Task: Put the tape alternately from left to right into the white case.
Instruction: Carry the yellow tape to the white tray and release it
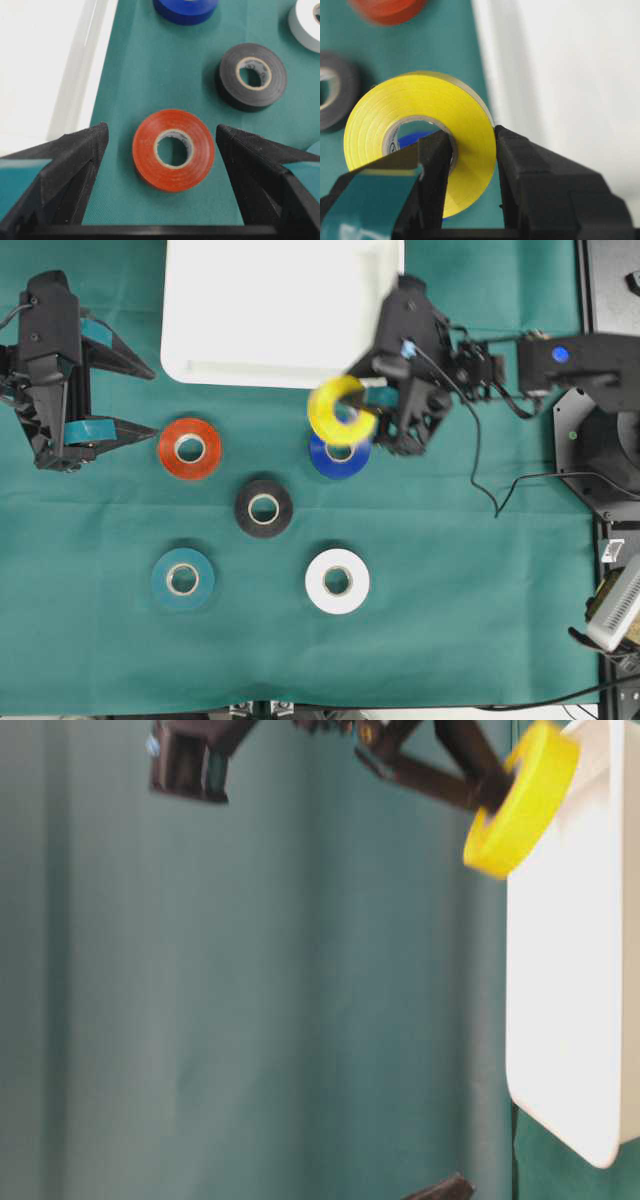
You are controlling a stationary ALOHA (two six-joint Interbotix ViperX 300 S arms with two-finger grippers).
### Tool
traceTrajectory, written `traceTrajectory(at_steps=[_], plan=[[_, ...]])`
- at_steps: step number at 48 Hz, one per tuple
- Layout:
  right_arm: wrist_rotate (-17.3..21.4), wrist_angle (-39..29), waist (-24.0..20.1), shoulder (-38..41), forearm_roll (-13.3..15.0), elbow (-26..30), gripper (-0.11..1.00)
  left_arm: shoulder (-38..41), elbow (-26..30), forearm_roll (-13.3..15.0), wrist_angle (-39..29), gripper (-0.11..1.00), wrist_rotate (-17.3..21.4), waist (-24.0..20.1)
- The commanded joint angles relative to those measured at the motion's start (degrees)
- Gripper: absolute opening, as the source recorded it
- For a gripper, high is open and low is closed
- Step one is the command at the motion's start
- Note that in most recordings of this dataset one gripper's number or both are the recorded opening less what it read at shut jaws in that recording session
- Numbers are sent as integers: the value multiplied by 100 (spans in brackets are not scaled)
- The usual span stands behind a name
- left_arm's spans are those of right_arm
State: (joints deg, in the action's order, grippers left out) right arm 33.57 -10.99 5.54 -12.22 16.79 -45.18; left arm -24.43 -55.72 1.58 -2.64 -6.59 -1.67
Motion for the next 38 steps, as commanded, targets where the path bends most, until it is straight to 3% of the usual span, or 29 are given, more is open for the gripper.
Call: traceTrajectory(at_steps=[1, 10, 23, 38], plan=[[9, 44, 193, 202, 211, 308, 25, -26, 44, -9, 53, 75, 0, -18], [-9, -88, 483, 703, 510, 747, 25, -35, 44, -9, 53, 75, -9, -18], [-18, -510, 721, 1283, 756, 1257, 25, -35, 35, 0, 53, 75, -9, -18], [-26, -519, 879, 1696, 1011, 1635, 25, -35, 26, -9, 53, 75, -9, -18]])
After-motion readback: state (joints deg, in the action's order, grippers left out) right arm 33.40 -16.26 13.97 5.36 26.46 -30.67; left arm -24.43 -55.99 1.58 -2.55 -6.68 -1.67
